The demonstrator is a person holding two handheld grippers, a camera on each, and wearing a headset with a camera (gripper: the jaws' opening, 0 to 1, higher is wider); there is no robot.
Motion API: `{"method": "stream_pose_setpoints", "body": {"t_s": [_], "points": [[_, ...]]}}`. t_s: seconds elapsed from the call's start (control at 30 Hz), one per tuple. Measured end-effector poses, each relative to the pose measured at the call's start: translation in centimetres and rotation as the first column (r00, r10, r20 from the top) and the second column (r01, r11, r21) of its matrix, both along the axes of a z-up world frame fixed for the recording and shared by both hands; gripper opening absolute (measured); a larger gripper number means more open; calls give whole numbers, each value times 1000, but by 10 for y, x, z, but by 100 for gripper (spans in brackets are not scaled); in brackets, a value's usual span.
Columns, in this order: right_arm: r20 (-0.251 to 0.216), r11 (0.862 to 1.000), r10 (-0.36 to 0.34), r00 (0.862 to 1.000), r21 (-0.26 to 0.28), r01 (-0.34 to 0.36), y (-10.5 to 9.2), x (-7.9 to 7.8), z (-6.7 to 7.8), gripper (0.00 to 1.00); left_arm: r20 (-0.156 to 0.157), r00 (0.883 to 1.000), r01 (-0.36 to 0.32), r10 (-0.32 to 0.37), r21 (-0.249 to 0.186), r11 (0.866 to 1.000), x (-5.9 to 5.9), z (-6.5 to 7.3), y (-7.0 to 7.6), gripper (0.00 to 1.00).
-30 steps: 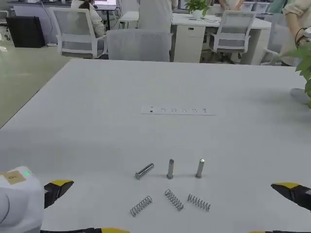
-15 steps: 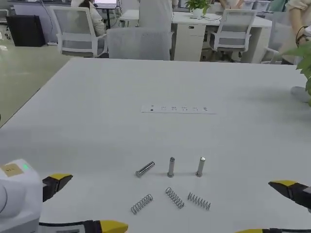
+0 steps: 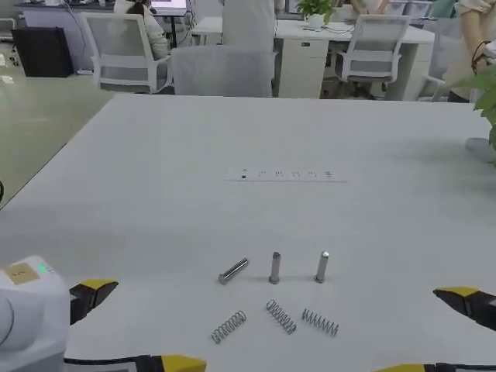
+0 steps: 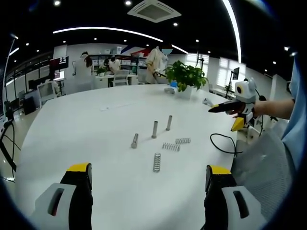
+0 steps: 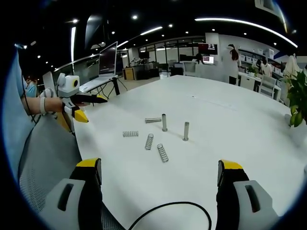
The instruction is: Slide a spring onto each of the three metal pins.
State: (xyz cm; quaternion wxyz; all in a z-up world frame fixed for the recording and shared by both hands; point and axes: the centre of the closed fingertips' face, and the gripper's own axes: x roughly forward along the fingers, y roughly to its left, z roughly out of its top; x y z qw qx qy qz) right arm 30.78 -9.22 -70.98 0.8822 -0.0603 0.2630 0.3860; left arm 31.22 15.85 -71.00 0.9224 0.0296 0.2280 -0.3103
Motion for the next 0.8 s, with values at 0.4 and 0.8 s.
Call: {"method": "stream_pose_setpoints", "body": {"t_s": [0.4, 0.8], "points": [[-11, 1000, 12, 1000, 8, -12, 3, 1, -3, 100, -7, 1000, 5, -5, 9, 1000, -1, -2, -2, 96], [-6, 1000, 8, 1000, 1, -8, -4, 5, -2, 100, -3, 1000, 16, -16, 5, 1000, 7, -1, -7, 96]]}}
